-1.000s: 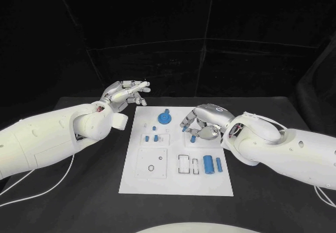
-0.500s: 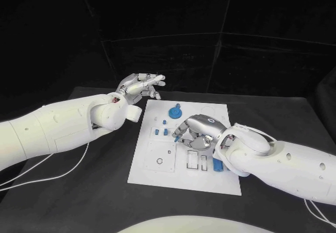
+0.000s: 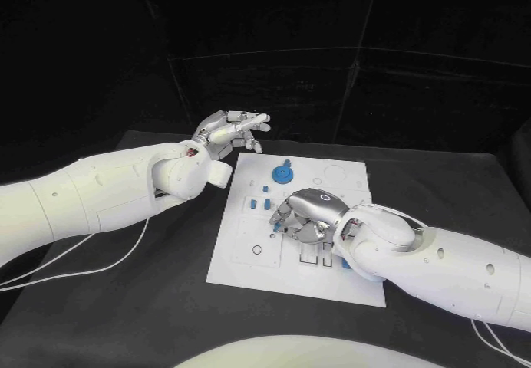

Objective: Assemble the parts on the task board

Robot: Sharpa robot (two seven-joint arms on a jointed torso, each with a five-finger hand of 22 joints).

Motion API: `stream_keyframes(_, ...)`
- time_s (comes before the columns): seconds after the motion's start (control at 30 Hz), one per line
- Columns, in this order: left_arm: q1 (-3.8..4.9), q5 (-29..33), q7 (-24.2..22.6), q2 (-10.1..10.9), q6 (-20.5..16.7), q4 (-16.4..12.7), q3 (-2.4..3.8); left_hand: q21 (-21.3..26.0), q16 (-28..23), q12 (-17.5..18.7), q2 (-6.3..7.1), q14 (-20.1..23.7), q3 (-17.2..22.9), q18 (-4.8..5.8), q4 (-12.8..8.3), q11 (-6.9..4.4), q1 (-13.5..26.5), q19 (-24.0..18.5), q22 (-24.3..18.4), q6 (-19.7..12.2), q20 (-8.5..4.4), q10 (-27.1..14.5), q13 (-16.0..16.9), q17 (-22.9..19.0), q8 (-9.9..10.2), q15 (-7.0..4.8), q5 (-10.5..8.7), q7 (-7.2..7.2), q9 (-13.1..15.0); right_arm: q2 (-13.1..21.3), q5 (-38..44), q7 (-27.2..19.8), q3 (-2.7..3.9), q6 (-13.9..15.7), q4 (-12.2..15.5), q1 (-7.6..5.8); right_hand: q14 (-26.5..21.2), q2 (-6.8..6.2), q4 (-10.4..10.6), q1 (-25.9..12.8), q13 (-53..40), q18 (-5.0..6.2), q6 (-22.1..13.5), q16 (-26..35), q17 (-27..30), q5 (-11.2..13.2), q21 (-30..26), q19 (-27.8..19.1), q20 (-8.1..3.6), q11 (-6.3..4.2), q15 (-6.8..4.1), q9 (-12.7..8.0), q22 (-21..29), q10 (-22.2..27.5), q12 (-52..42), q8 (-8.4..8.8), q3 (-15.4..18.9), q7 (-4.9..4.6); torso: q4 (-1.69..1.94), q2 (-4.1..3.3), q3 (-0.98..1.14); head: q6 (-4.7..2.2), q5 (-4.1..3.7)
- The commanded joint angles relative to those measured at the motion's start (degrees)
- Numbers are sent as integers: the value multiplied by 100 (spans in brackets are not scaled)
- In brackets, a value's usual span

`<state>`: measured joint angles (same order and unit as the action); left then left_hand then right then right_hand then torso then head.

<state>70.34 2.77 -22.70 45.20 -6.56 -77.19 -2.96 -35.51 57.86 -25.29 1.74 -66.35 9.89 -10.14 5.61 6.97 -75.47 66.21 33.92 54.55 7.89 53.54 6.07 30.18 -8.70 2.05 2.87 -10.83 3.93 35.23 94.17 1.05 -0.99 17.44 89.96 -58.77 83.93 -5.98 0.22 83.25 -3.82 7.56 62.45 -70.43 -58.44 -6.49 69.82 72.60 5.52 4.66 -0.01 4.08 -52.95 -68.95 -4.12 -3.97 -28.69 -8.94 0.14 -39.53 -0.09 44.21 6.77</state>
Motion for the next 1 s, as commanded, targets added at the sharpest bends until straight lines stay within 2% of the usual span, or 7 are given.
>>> stream_keyframes(0.03, 9, 1, -80, -14, 23, -4, 5, 34, -17, -20, -22, 24, -37, -34, 8, 8, 54, 2, -5, -18, 21, -28, -6, -5, -29, 29, 8, -18, -6, -49, 284, 90, 4, -252, -17, 4, 122, 19, 10, -62, 3, -40, -10, -21, 2, -27, 36, -27, 26, 37, -7, -6, 6, -4, 16, 24, -38, -26, -2, -5, 3, 15, 19)
stream_keyframes(0.13, 9, 1, -78, -17, 28, -3, 5, 34, -17, -20, -22, 24, -37, -34, 8, 8, 54, 2, -5, -18, 21, -28, -6, -5, -29, 29, 8, -18, -6, -74, 319, 109, 4, -293, -26, 10, 122, 19, 10, -62, 3, -40, -10, -21, 2, -27, 36, -27, 26, 37, -7, -6, 6, -4, 16, 24, -38, -26, 6, -9, 0, 22, 20)
stream_keyframes(1.0, 8, 1, -49, -20, 54, 15, 5, 41, -17, -25, -25, 27, -45, -34, 10, 10, 48, 3, -11, -26, 22, -39, -6, -10, -31, 30, 8, -21, -7, -186, 563, 193, 4, -441, -97, 49, 121, 19, 5, -71, 2, -38, -12, -23, 4, -25, 33, -33, 28, 36, -5, -6, 13, -3, 16, 23, -45, -25, -5, -1, -1, 69, 40)
